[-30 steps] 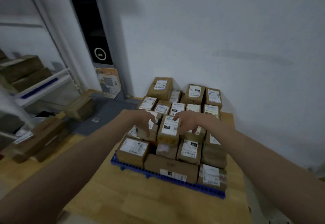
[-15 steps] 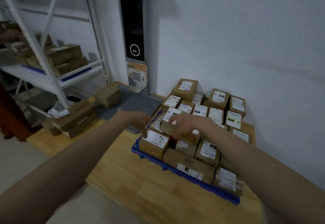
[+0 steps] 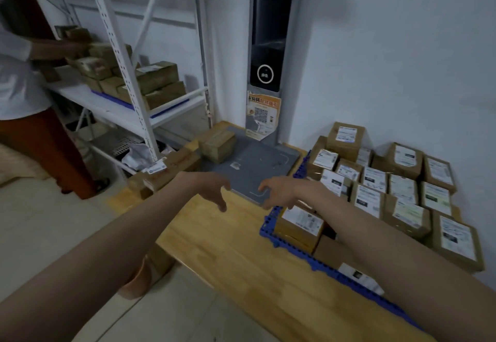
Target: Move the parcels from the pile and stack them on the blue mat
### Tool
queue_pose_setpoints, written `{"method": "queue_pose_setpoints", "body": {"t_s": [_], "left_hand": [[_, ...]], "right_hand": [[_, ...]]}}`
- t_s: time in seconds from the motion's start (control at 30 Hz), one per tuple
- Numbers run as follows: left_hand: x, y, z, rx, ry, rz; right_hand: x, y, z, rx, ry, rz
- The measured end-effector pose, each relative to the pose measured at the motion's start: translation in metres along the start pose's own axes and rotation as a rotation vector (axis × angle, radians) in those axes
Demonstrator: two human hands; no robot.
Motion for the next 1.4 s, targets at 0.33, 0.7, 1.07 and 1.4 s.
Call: {"method": "queue_pose_setpoints", "body": {"t_s": [0.33, 0.7, 1.07, 1.4], "left_hand": [[-0.098, -0.032, -0.026, -0.121, 0.004, 0.06], [-0.153, -0.027, -0.099, -0.125, 0.037, 0.118], [-0.24, -0.008, -0.14, -0.146, 0.087, 0.017], [-0.34, -0.012, -0.213, -0.159, 0.131, -0.045]], "right_hand": [[-0.052, -0.034, -0.068, -0.076, -0.046, -0.032], [-0.057, -0.043, -0.175, -0.103, -0.005, -0.064], [-0.085, -0.054, -0.271, -0.145, 0.043, -0.11], [-0.125, -0.072, -0.335, -0.16, -0.056, -0.26]]}}
Point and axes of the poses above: each hand's wrist, its own z-axis away from the middle knuckle, its own y-axis out of the back of the hand, x = y × z, the point moved 10 cm from there along -z, towards the middle knuckle, and after that the axes turned 8 degrees about x, right-handed, at the moved point
